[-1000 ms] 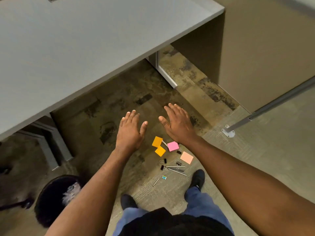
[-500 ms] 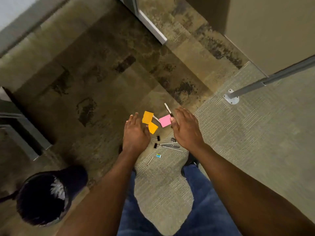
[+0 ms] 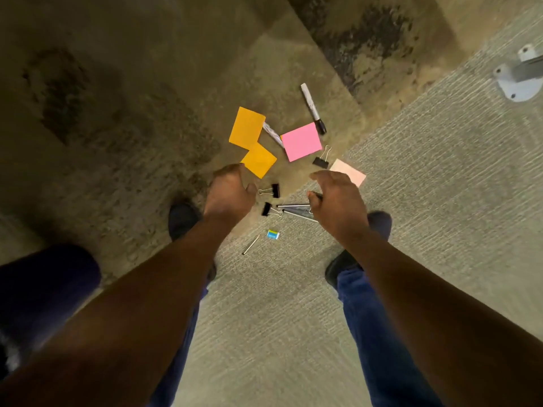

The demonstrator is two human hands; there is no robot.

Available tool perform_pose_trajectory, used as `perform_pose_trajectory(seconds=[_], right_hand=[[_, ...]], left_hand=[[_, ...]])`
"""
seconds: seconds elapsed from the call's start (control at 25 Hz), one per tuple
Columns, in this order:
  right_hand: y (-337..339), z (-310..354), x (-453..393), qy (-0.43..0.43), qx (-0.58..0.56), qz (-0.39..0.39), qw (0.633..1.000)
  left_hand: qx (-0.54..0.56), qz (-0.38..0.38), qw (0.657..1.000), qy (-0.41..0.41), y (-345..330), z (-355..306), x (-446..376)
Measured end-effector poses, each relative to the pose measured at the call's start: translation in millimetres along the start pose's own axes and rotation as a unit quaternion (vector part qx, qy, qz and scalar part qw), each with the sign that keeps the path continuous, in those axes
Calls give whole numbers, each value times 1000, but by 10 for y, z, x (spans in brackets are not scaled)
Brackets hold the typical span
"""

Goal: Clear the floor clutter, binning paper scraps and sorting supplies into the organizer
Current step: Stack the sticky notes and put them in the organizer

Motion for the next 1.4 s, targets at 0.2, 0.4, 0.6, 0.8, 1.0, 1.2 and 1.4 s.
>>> perform_pose_trajectory(seconds=[0.2,0.4,0.6,0.8,1.0,1.2,1.4], right_hand=[[-701,-405,-800,95,118,33,988],[-1071,-377,-1565,165,183,4,969],[-1288,-307,-1701,204,251,13,946],[-1226,-427,-1658,177,221,15,959],[-949,-516,-1422,-47,-20,-3,999],[-659,-453,-903,-313,-493,82,807],[-768,-238,-615,-308,-508,55,802]], left_hand=[[-32,16,997,75,-894,306,-741],[-70,-23,994,85,-1407,355,-1003],[-84,-47,985,140,-1587,344,-1083],[-60,-34,989,130,-1599,371,-1035],[156,-9,971,182,-1377,356,-777],[400,69,888,217,-1056,324,-467],[533,144,808,205,-903,62,-438]])
Point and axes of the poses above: each hand's wrist, its own x-axis away from the middle knuckle, its own y-axis out of the back of the hand, z = x × y, the point moved 1 cm from there along -x, towards the middle knuckle, and after that the axes turned 10 degrees about -z, right-handed, at the moved point
